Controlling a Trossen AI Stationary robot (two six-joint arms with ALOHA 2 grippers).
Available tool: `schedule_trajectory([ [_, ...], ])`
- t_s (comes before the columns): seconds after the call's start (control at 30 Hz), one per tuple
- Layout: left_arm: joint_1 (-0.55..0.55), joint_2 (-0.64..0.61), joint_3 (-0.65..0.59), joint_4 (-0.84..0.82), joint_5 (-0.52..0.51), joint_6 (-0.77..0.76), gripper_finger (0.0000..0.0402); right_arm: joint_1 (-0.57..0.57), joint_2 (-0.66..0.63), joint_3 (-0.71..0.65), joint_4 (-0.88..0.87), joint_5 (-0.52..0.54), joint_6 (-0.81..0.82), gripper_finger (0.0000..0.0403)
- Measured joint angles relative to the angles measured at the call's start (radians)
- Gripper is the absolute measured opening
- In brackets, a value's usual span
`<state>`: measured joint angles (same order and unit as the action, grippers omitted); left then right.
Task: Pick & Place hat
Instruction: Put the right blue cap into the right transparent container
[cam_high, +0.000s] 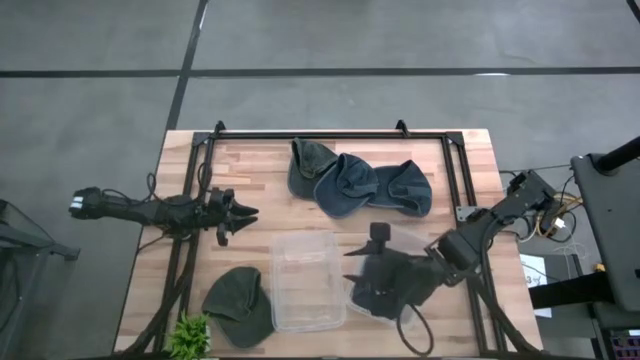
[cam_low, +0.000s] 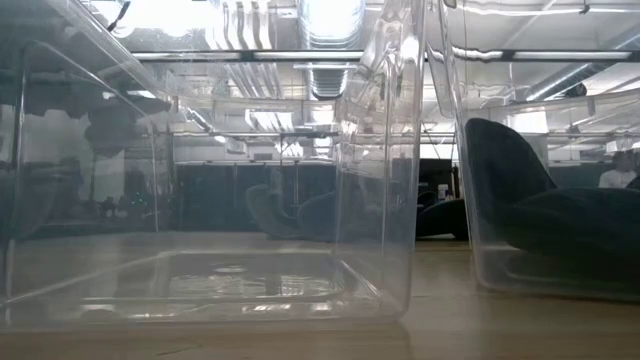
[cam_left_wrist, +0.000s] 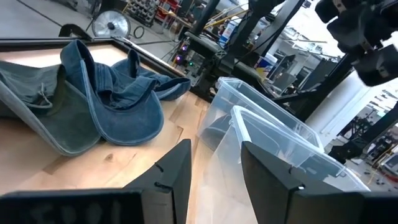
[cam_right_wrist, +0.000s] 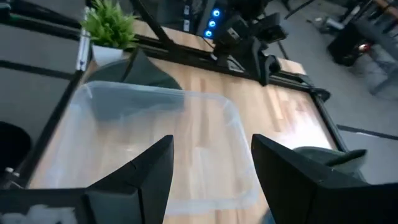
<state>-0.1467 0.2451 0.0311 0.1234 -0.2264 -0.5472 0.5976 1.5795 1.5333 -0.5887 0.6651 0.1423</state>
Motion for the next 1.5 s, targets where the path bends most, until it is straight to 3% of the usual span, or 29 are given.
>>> schedule_trajectory([
  [0.17, 0.000, 0.000, 0.000, 0.000, 0.000, -0.012, 0.0133, -0.032, -0.015, 0.006, -0.218, 0.268, 0.037, 0.0210],
  [0.3, 0.000, 0.000, -0.001, 0.001, 0.000, -0.015, 0.0133, -0.107, -0.051, 0.023, -0.404, 0.277, 0.142, 0.0210],
  [0.5, 0.000, 0.000, -0.001, 0.005, 0.000, -0.016, 0.0133, -0.281, -0.117, 0.022, -0.533, 0.130, 0.191, 0.0210],
  [0.87, 0.000, 0.001, -0.003, 0.016, 0.003, -0.059, 0.0133, -0.648, -0.188, 0.008, -0.670, -0.323, 0.044, 0.0210],
  [1.1, 0.000, 0.001, -0.003, 0.017, 0.004, -0.074, 0.0133, -0.731, -0.158, -0.073, -0.686, -0.359, -0.116, 0.0210],
  [1.5, 0.000, 0.001, -0.003, 0.020, 0.000, -0.075, 0.0133, -0.755, -0.123, -0.266, -0.619, -0.393, -0.143, 0.0203],
])
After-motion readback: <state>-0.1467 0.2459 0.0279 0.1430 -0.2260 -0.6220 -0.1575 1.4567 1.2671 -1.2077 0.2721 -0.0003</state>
